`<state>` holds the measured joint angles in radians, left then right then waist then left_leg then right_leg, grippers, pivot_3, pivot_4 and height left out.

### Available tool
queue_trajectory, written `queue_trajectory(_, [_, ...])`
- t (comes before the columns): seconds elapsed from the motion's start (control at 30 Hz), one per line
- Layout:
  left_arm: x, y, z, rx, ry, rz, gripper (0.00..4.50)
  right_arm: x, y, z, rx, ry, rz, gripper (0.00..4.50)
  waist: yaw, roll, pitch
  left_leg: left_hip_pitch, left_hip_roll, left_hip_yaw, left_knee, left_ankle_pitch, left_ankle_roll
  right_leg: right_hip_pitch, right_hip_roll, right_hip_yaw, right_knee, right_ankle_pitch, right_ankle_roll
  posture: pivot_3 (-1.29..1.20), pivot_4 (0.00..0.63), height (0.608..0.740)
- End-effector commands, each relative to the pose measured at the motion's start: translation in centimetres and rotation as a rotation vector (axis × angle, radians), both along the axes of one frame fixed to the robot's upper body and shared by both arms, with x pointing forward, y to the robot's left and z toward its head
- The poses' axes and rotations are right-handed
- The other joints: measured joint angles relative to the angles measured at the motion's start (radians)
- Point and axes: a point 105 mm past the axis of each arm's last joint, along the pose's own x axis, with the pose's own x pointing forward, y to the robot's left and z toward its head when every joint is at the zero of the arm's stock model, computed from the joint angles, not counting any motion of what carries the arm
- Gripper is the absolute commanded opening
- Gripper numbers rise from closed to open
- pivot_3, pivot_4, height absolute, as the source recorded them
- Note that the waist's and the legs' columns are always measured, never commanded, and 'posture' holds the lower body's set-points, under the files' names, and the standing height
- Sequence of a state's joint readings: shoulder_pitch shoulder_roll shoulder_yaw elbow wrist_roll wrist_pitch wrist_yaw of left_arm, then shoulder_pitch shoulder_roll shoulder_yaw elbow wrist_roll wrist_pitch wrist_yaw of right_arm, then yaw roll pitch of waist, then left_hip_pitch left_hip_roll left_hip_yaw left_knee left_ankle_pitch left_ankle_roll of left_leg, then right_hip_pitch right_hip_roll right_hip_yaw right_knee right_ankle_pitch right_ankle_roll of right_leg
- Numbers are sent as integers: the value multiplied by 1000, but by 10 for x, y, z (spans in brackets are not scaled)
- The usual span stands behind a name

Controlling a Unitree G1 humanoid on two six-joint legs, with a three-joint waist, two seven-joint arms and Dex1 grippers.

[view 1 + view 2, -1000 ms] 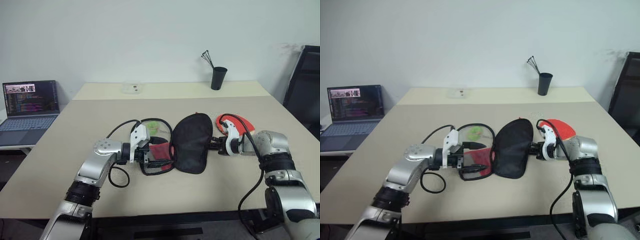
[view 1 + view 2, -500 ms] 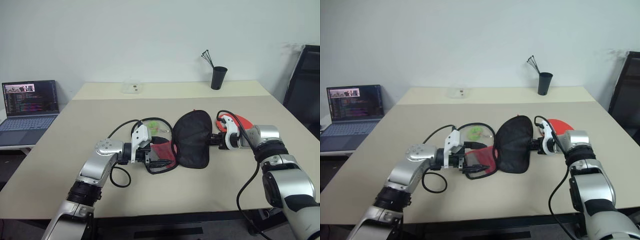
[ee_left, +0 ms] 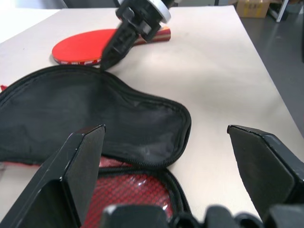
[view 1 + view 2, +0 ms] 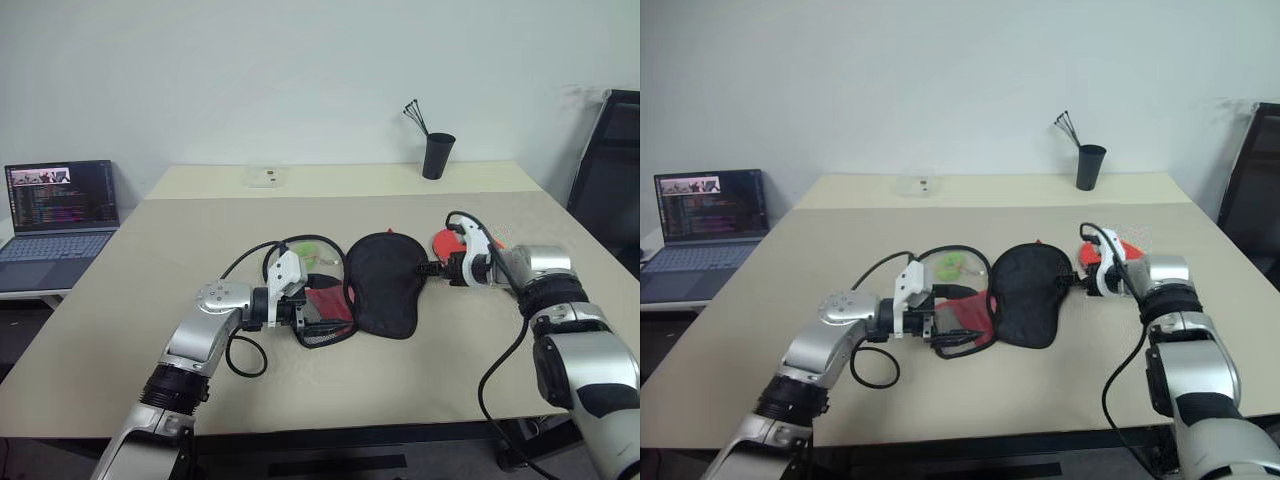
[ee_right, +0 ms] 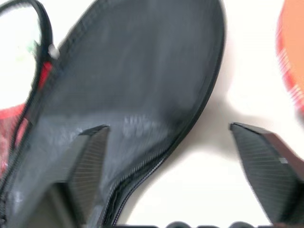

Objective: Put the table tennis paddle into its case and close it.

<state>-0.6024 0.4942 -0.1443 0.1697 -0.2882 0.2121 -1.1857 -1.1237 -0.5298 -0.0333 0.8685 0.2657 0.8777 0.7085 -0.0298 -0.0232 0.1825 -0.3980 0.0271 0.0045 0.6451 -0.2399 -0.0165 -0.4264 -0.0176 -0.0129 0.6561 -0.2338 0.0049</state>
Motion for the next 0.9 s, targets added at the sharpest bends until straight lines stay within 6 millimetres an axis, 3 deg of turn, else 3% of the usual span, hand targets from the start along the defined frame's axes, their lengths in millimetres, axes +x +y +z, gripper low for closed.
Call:
queue_trajectory(0.03, [-1,-7,15,-26,-56,-16,4500,-8,-15,47,-80,-277,67,4478,1,0,0,0,0,0,0,0,0,0,0,0,0,0,0,0,150,740])
queue_trajectory(0.17, [0,-8,20,-41,-69,-13,4500,-24,-37,42,-115,-347,19,4478,5,-1,0,0,0,-1,0,0,0,1,0,-1,-1,0,0,0,150,740])
queue_trajectory(0.23, [0,-7,21,-47,-70,-7,4500,-36,-36,39,-82,-344,40,4478,5,-1,0,0,0,0,1,0,0,1,-1,0,-1,0,1,0,150,740])
queue_trajectory(0.37, [3,-2,21,-58,-64,20,4500,-61,-20,17,-70,-330,77,4478,-1,-1,0,1,0,1,1,0,0,0,0,1,1,0,1,0,150,740])
queue_trajectory(0.57, [7,9,24,-69,-50,42,4500,-65,4,-15,-43,-312,-16,4478,-2,-1,0,4,0,2,1,0,0,1,2,2,3,0,1,0,150,740])
queue_trajectory(0.77, [9,25,25,-52,-36,58,4500,-75,50,-44,-52,-288,43,4478,-1,-1,0,3,0,2,1,0,0,1,2,2,2,0,1,0,150,740])
queue_trajectory(0.9, [9,30,23,-36,-33,66,4500,-70,54,-53,-110,-299,7,4478,0,-1,0,3,0,1,1,0,0,1,2,1,2,0,1,0,150,740])
